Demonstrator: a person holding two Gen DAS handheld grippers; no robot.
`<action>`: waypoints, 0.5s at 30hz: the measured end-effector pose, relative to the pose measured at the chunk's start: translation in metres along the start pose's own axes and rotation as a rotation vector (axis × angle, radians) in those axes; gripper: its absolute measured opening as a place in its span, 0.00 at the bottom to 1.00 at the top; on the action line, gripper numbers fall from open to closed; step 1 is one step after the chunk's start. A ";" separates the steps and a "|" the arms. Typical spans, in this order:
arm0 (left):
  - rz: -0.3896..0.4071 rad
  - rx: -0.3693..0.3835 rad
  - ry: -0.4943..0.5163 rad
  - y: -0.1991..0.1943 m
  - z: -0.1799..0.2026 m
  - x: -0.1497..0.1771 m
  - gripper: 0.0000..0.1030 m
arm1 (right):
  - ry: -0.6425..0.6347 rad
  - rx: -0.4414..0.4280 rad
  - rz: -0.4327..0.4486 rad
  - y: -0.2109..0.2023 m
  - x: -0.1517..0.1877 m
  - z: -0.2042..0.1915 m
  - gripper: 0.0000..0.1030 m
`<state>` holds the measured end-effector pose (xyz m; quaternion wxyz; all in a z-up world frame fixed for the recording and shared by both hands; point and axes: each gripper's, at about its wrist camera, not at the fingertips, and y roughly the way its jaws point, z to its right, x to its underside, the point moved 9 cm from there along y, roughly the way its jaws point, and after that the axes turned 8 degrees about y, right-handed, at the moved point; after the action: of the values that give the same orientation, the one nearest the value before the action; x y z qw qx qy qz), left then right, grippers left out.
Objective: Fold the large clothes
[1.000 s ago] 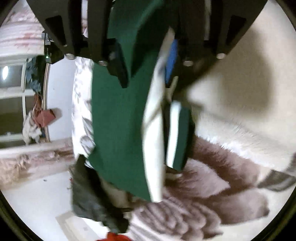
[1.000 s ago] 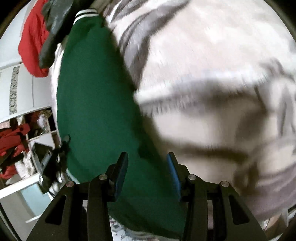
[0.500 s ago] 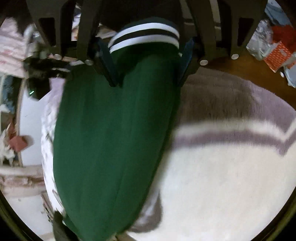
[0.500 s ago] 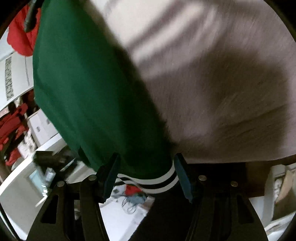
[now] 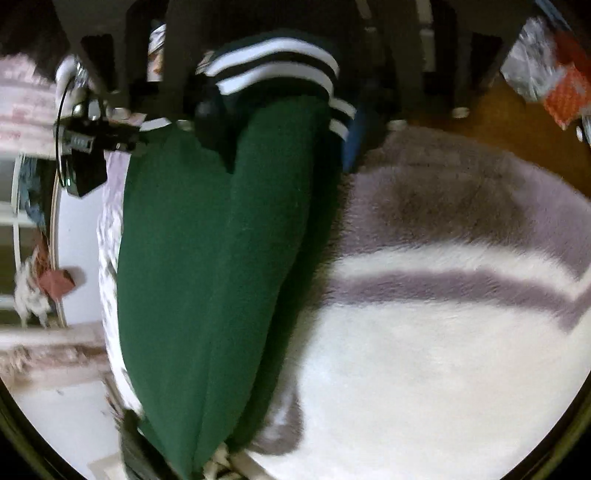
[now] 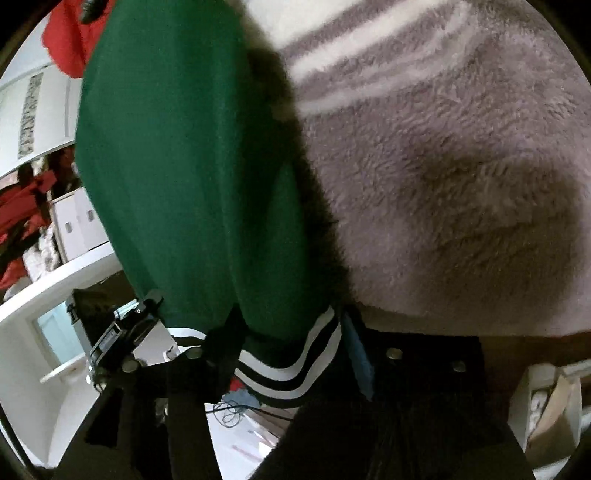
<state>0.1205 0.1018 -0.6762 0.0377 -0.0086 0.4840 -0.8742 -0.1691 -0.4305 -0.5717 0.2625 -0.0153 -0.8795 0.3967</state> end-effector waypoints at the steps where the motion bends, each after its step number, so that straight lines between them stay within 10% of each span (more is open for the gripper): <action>1: -0.012 0.020 0.007 0.005 0.000 0.005 0.60 | -0.015 -0.016 -0.008 0.004 0.001 0.002 0.62; 7: 0.032 0.068 -0.012 0.026 0.012 -0.003 0.74 | -0.008 -0.182 -0.124 0.049 -0.012 -0.019 0.71; 10: 0.089 0.081 -0.043 0.010 0.019 0.002 0.34 | -0.023 -0.197 -0.152 0.065 -0.008 -0.028 0.70; 15: 0.155 0.155 -0.109 -0.023 0.053 0.002 0.21 | -0.025 -0.272 -0.145 0.058 0.014 -0.048 0.29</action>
<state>0.1204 0.0688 -0.6287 0.1318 -0.0160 0.4116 -0.9016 -0.1692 -0.3547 -0.5804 0.2750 0.0177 -0.9271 0.2542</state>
